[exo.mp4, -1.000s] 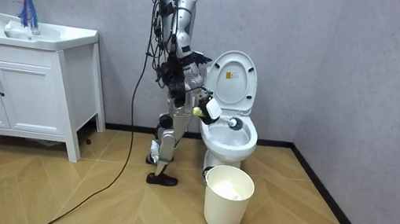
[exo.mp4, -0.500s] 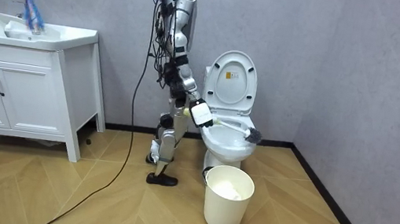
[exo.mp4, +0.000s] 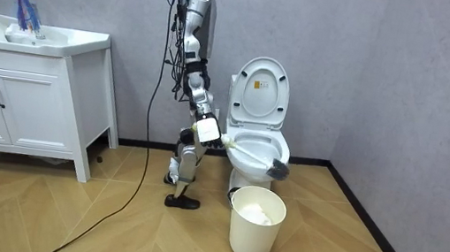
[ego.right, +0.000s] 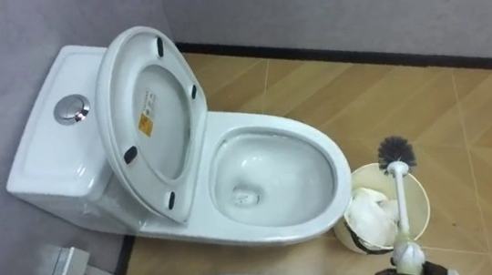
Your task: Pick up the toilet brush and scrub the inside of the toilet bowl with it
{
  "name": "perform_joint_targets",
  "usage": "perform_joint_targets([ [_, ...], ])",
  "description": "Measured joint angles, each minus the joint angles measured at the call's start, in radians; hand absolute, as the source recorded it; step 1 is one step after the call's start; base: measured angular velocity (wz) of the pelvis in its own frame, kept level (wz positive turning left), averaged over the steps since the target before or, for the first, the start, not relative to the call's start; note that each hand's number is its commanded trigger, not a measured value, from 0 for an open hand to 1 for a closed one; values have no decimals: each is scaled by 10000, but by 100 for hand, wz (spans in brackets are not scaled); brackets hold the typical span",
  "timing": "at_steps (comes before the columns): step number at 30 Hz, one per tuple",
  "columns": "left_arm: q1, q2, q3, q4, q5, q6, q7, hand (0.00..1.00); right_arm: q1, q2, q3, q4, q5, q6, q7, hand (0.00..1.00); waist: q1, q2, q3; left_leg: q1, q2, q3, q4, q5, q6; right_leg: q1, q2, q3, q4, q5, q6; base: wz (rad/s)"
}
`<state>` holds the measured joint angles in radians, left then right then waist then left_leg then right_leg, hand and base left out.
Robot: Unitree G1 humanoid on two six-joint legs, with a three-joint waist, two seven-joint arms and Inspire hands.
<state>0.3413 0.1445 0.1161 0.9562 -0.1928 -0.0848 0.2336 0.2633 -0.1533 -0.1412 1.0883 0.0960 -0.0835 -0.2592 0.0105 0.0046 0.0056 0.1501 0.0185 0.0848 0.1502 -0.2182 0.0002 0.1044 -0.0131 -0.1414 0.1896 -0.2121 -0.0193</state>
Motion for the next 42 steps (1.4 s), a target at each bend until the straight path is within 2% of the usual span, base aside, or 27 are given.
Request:
perform_joint_targets([
  [2, -100, 5, 1, 298, 371, 111, -51, 0, -54, -1, -1, 159, 7, 52, -133, 100, -103, 101, 6, -23, 0, 74, -5, -21, 15, -12, 44, 25, 3, 16, 14, -8],
  [3, -169, 6, 1, 423, 482, 143, -63, 0, -63, -1, -1, 209, 1, 99, -167, 69, -115, 101, -3, -36, -1, 75, -3, -22, 17, -24, 43, 24, 5, 18, 16, 0],
  [4, -247, 5, -3, 562, 710, 221, -82, 0, -67, 5, 5, 306, 2, 166, -216, 28, -144, 107, -8, -57, -2, 74, -1, -22, 18, -46, 42, 22, 6, 22, 18, 0],
  [5, -306, 3, -4, 586, 893, 315, -114, 0, -60, 6, 4, 362, -21, 227, -231, 0, -155, 78, -25, -71, -2, 75, -1, -22, 18, -68, 40, 21, 7, 26, 16, 0],
  [11, -421, 4, 6, 587, 1880, 639, -293, 0, -169, 5, 8, 361, -257, 338, -455, 0, -135, 57, -53, -139, 15, 177, 19, -18, 18, -185, 43, 24, -20, 72, -13, -4],
  [15, -490, 3, 5, 587, 2099, 655, -288, 0, -337, 3, 9, 361, -313, 338, -504, 0, -115, 53, -54, -135, 13, 183, 30, -17, 19, -186, 40, 22, -42, 72, -13, -3],
  [20, -505, 4, 30, 590, 2920, 718, -225, 0, -690, -14, 3, 419, -609, 339, -504, 0, -50, 39, -50, -131, 14, 192, 29, -17, 18, -178, 0, 26, -61, 71, -13, 0],
  [27, -503, 142, 36, 983, 3134, 716, -203, 0, -1089, -33, 8, 581, -380, 325, -367, 0, -30, 16, -40, 4, 13, 96, 26, -18, 18, 23, -2, 40, -168, 76, -8, 2],
  [34, -404, 198, 778, 1242, 3449, 881, -328, 0, -1258, -58, -19, 799, 183, 419, -137, 0, 32, -12, -36, -63, -4, -63, 27, -17, 18, 26, -21, -109, -177, 73, -1, 6],
  [42, -280, 193, 984, 1235, 3848, 1083, -324, 0, -1314, -73, -18, 913, 624, 518, 228, 0, 5, -114, -23, -11, -25, -188, 33, -17, 18, 206, -39, -259, -214, 60, 9, 7],
])
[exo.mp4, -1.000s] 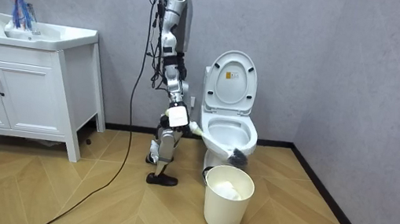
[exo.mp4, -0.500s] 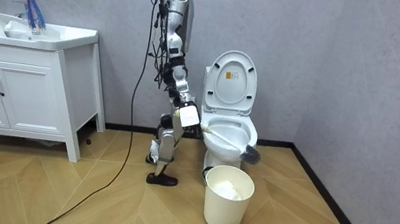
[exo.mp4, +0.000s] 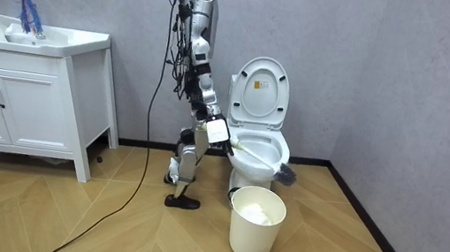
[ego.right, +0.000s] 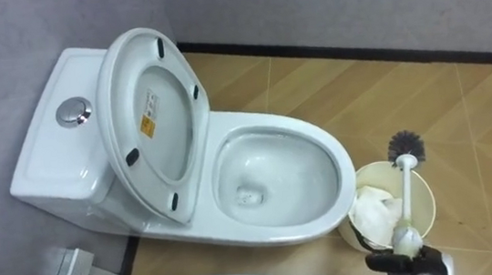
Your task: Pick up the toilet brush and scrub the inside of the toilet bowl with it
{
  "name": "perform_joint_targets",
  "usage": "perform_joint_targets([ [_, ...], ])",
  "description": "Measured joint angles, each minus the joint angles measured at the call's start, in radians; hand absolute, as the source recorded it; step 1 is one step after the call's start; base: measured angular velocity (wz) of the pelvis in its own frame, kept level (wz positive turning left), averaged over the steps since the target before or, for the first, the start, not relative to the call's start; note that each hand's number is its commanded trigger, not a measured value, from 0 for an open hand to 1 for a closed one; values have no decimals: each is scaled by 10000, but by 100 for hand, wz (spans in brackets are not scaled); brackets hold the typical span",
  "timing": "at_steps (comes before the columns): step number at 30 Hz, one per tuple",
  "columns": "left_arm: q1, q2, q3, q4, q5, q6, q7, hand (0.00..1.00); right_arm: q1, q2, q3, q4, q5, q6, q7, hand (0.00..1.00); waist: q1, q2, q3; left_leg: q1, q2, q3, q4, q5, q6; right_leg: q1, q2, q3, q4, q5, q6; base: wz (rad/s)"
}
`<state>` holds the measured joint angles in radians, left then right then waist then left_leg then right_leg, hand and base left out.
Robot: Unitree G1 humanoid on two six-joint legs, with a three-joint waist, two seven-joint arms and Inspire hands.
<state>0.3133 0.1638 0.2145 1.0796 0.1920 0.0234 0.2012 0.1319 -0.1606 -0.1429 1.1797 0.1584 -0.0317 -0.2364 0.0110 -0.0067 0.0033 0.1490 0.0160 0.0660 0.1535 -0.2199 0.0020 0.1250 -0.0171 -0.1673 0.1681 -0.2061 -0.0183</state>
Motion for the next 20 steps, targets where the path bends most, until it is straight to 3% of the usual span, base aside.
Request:
perform_joint_targets([
  [9, -64, -29, -5, -2, 7, 237, 0, 0, 85, 23, 34, 433, 569, 210, 518, 0, -14, 52, 22, 49, -4, 45, -6, 0, 0, 31, 5, 44, 0, 0, 2, 0],
  [20, -68, -322, -10, 11, -11, 644, -106, 0, 88, 97, 64, 1374, 1280, 554, 881, 0, -57, 97, 10, 14, 12, 47, -9, -2, -2, 29, 24, 32, -113, -7, -1, 0],
])
